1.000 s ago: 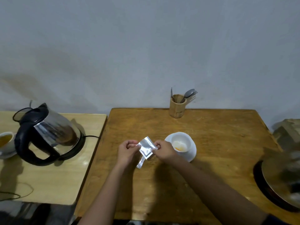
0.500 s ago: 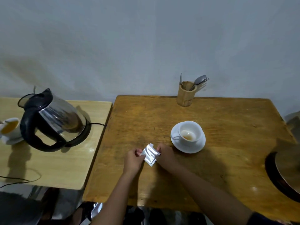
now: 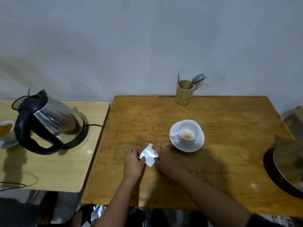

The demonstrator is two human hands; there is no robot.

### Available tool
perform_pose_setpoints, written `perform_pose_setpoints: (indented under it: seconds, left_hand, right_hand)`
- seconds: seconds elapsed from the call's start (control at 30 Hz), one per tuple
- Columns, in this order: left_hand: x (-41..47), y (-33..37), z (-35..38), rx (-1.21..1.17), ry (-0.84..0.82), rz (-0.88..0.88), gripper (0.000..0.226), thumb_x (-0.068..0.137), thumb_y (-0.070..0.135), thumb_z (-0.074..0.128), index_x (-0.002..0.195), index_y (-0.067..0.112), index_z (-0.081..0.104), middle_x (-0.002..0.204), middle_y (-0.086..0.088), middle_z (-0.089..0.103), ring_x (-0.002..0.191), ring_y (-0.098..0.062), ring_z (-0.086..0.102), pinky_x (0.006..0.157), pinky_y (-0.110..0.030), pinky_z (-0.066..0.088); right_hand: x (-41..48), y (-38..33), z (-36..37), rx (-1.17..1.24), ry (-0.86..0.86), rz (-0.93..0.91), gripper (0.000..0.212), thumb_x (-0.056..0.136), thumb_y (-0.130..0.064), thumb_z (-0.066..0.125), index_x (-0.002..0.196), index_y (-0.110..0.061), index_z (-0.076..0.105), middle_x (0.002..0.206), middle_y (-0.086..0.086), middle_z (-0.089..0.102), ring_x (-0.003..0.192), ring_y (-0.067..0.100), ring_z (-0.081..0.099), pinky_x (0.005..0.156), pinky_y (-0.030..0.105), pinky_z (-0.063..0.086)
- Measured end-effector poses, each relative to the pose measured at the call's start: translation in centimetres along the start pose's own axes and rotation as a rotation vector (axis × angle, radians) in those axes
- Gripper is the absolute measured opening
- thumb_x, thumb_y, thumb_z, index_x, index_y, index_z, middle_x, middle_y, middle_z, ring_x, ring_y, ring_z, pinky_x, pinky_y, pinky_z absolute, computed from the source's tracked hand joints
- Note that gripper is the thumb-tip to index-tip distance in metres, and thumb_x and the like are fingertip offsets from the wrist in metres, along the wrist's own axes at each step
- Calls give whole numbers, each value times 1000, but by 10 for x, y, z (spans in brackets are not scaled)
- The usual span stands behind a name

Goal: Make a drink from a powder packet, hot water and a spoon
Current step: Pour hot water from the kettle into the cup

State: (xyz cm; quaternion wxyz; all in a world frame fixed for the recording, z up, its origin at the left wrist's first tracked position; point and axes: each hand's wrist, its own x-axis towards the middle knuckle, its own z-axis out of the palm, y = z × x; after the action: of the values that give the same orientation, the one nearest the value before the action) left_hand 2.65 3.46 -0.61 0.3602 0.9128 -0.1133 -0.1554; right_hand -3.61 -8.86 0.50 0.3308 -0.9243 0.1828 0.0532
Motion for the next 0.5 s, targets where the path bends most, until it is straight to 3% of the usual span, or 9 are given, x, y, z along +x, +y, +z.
perform_pose_setpoints:
  seconds: [0.2,0.3,0.37,0.43,0.5]
  left_hand:
    - [0,10,1,149,-20,-22,20,82,10,58,101,5,58,106,-12,55,100,-27,52,75,-31,42]
    - [0,18,-2,199,-39,-28,22,82,8,56,104,5,58,114,-15,52,107,-32,51,83,-37,47]
    - [2,26,-4,168,-14,14,23,80,4,54,103,3,58,113,-17,52,107,-34,49,87,-41,46]
    - [3,39,-5,103,9,71,23,80,3,55,103,1,59,112,-17,54,107,-33,49,88,-38,43]
    - [6,55,-1,62,17,147,21,82,5,57,101,0,60,109,-19,58,107,-35,52,89,-37,41]
  right_hand:
    - [-6,0,-4,-40,-10,-35,27,87,-4,47,113,-4,54,122,14,47,109,25,48,80,23,32]
    - [-12,2,-13,-54,21,-65,29,86,-1,47,114,-4,53,125,13,49,113,26,49,89,28,41]
    - [-17,3,-25,-47,122,-146,26,80,5,46,104,-1,56,110,17,56,97,28,55,86,34,49]
    - [-18,5,-41,3,260,-200,18,74,8,45,87,1,56,85,18,57,75,24,51,70,39,49]
    - [-20,7,-68,77,361,-172,16,82,0,44,92,0,57,85,14,57,73,17,47,67,31,41]
